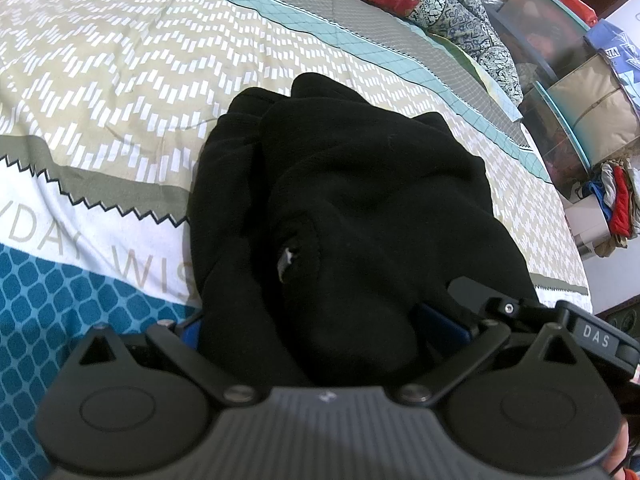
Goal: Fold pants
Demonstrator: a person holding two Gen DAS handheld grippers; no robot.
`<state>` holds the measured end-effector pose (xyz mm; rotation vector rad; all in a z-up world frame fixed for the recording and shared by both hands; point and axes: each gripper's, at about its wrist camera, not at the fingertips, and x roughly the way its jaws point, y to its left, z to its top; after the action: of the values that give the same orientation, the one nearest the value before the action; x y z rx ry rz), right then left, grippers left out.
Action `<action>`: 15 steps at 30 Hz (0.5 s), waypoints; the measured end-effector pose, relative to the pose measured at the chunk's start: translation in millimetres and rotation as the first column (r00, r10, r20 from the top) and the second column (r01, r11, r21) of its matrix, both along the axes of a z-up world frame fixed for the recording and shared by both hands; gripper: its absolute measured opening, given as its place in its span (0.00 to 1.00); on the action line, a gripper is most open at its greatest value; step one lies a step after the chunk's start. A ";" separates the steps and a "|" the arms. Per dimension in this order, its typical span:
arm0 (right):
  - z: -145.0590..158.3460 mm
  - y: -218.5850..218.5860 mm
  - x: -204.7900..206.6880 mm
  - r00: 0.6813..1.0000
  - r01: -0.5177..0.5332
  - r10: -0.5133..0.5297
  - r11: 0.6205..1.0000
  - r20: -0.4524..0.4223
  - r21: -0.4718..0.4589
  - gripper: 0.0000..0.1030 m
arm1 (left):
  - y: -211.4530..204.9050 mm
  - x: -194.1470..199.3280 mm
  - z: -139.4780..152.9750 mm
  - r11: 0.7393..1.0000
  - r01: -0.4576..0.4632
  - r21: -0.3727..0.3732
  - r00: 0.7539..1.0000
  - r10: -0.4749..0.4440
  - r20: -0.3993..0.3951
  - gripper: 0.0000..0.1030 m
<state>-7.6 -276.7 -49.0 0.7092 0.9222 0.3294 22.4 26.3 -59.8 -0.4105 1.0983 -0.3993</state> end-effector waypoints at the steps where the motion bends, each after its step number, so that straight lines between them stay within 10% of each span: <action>1: 0.0 -0.1 0.0 1.000 0.000 0.000 1.000 0.000 0.000 0.56 | 0.4 0.4 0.0 1.000 0.000 0.000 1.000 0.000 0.000 1.00; 15: -0.3 -1.9 0.4 1.000 0.007 -0.007 1.000 -0.005 0.009 0.57 | -0.2 -0.5 0.1 1.000 -0.001 0.000 1.000 0.001 0.001 1.00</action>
<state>-7.3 -278.5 -49.3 0.7221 0.9234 0.3261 21.9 26.1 -59.7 -0.4110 1.0968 -0.3985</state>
